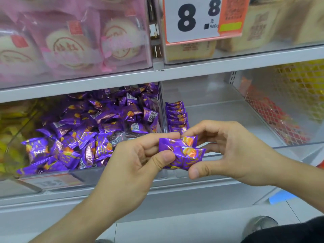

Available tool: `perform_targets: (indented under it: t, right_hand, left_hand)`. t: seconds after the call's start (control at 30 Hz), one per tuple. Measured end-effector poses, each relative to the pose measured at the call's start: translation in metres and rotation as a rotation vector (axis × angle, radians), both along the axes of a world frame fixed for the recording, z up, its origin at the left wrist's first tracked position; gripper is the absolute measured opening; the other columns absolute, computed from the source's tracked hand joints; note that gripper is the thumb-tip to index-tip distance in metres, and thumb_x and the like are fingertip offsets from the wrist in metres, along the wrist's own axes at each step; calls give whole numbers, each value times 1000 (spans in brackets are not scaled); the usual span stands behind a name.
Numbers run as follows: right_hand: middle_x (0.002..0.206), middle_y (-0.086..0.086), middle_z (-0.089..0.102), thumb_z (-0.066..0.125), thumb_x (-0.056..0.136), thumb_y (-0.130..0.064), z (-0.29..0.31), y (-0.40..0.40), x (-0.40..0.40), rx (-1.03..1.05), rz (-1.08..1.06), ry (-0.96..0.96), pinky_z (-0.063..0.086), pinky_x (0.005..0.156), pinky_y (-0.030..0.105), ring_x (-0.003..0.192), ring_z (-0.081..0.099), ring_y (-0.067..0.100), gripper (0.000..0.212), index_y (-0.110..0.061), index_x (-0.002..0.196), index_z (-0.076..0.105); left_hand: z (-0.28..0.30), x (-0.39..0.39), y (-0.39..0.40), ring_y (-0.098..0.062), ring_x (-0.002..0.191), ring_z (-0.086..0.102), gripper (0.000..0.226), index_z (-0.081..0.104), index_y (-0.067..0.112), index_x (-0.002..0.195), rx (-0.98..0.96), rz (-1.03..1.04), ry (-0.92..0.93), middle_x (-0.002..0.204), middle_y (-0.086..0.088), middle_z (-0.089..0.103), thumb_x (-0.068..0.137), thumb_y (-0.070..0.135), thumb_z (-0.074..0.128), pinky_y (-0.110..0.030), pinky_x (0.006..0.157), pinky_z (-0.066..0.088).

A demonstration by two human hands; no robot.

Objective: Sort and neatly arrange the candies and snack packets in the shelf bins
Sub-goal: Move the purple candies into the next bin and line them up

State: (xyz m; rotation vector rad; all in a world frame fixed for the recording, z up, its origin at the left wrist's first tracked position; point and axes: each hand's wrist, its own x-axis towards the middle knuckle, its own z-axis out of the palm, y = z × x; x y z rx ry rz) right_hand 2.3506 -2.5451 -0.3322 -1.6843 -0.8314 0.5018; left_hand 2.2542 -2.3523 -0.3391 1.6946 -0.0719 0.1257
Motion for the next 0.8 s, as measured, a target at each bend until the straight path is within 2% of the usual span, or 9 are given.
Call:
perform_targets:
  t: [0.07, 0.13, 0.2, 0.3, 0.43, 0.6, 0.67, 0.73, 0.8]
  right_hand:
    - [97, 5, 74, 90, 52, -18, -1, 1, 1, 67, -6, 24, 61, 79, 38, 88, 72, 24, 46, -24, 94, 71]
    - [97, 7, 74, 89, 55, -18, -1, 1, 2, 108, -26, 16, 60, 76, 49, 90, 70, 28, 44, -26, 93, 70]
    - [102, 8, 72, 88, 61, -22, -2, 3, 1, 124, -8, -19, 55, 77, 59, 96, 67, 32, 46, -23, 102, 67]
    - [113, 4, 68, 87, 66, -29, -4, 5, -2, 114, 27, -53, 50, 77, 65, 102, 64, 32, 59, -22, 117, 60]
    - [99, -3, 70, 90, 67, -32, -4, 7, 3, 38, -10, -233, 52, 61, 52, 80, 62, 15, 49, -27, 110, 65]
    - [84, -3, 68, 82, 65, -19, -1, 6, 17, -11, -67, -484, 52, 67, 33, 70, 61, 19, 37, -24, 96, 63]
    - [82, -7, 69, 78, 62, -12, 0, 0, 35, 15, -142, -441, 49, 67, 22, 69, 61, 11, 35, -21, 93, 63]
    - [85, -6, 72, 78, 64, -14, 0, -5, 57, -14, -232, -379, 51, 69, 24, 71, 64, 13, 35, -22, 95, 65]
    - [85, -5, 73, 84, 68, -17, -4, -10, 75, -129, -277, -367, 51, 71, 29, 73, 66, 11, 39, -25, 101, 66]
  left_hand:
    - [0, 0, 1, -8, 103, 70, 31, 71, 26, 115, 86, 36, -57, 109, 10, 75, 84, 27, 67, -14, 83, 51]
    - [-1, 2, 3, -7, 103, 68, 30, 73, 34, 112, 188, 89, -120, 114, 12, 70, 83, 37, 69, -20, 80, 53]
    - [-2, 3, 5, -11, 100, 68, 34, 72, 37, 113, 229, 141, -144, 113, 9, 69, 81, 45, 64, -30, 84, 54]
    - [-6, 4, 2, -13, 94, 71, 28, 77, 30, 106, 207, 222, -173, 102, 5, 74, 81, 41, 71, -34, 84, 55]
    - [-13, 6, -3, -11, 87, 73, 24, 77, 33, 98, 146, 299, -183, 96, 6, 76, 74, 34, 70, -32, 81, 57]
    - [-15, 12, -3, -12, 86, 71, 40, 71, 42, 109, 241, 255, -216, 97, 9, 71, 70, 48, 79, -21, 77, 55]
    - [-20, 17, 4, -11, 97, 66, 53, 66, 38, 119, 430, 259, -211, 103, 14, 65, 69, 51, 77, -18, 81, 52]
    - [-28, 22, 10, -8, 100, 60, 63, 60, 32, 125, 598, 252, -204, 106, 20, 58, 67, 47, 81, -18, 84, 50]
    - [-35, 26, 12, -9, 97, 59, 67, 55, 35, 124, 631, 241, -203, 105, 20, 54, 65, 38, 88, -21, 82, 50]
